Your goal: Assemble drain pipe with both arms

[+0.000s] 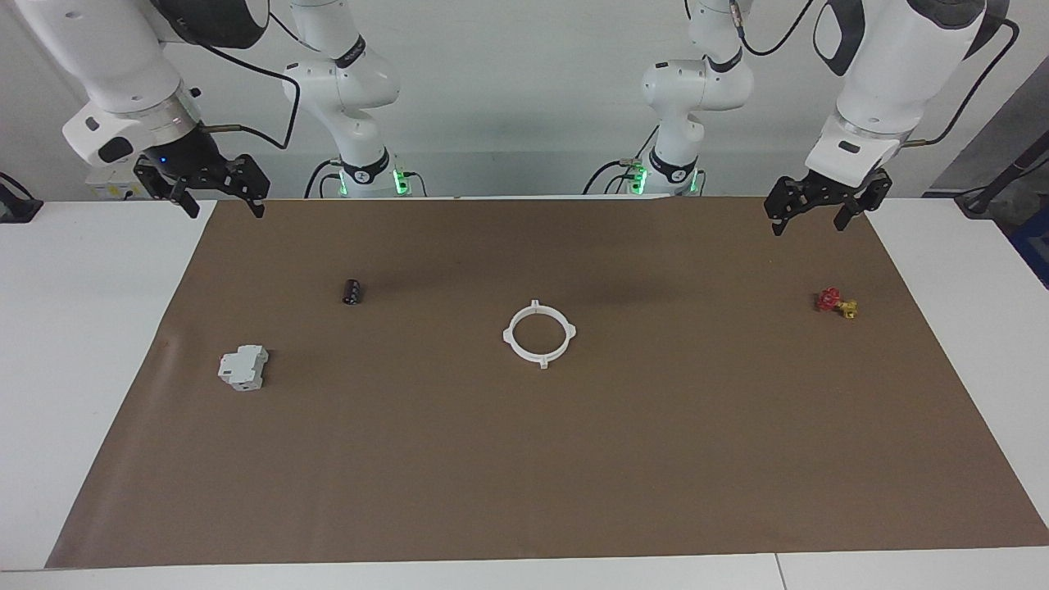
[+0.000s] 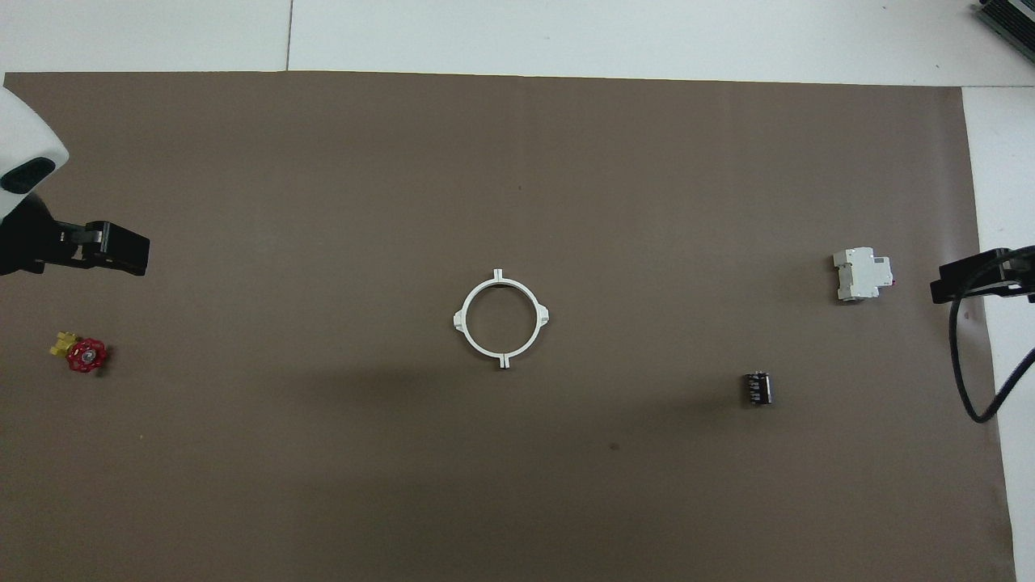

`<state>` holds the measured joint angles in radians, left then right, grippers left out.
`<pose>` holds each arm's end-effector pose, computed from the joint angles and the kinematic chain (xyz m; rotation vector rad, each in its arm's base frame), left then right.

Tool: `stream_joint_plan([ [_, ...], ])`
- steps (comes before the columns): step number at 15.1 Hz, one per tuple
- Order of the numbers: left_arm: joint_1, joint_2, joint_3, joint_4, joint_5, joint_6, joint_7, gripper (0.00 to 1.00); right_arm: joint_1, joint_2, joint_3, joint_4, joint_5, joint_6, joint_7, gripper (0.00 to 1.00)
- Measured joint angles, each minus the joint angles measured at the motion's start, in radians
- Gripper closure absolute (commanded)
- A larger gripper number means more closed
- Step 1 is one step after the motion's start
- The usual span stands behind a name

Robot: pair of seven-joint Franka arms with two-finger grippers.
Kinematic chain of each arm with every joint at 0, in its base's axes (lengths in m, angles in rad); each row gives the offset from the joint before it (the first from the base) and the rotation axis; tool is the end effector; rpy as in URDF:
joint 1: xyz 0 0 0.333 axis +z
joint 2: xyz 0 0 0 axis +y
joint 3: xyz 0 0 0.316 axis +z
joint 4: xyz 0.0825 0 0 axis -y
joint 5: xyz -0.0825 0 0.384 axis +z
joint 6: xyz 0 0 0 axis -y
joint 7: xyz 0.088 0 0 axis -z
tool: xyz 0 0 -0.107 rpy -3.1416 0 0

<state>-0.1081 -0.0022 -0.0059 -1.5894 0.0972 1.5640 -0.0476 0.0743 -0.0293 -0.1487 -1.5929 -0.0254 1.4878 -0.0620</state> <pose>0.5502 -0.0525 0.6169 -3.0410 0.1017 0.0232 0.5346 -0.0440 0.6230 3.1234 -0.0208 -0.1209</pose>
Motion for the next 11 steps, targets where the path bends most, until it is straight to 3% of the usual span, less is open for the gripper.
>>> stream_joint_plan([
  [11,0.120,-0.066,-0.027,-0.032,-0.050,-0.002,0.018,0.00,0.000,0.000,0.000,0.000,0.000,0.000,0.000,0.00],
])
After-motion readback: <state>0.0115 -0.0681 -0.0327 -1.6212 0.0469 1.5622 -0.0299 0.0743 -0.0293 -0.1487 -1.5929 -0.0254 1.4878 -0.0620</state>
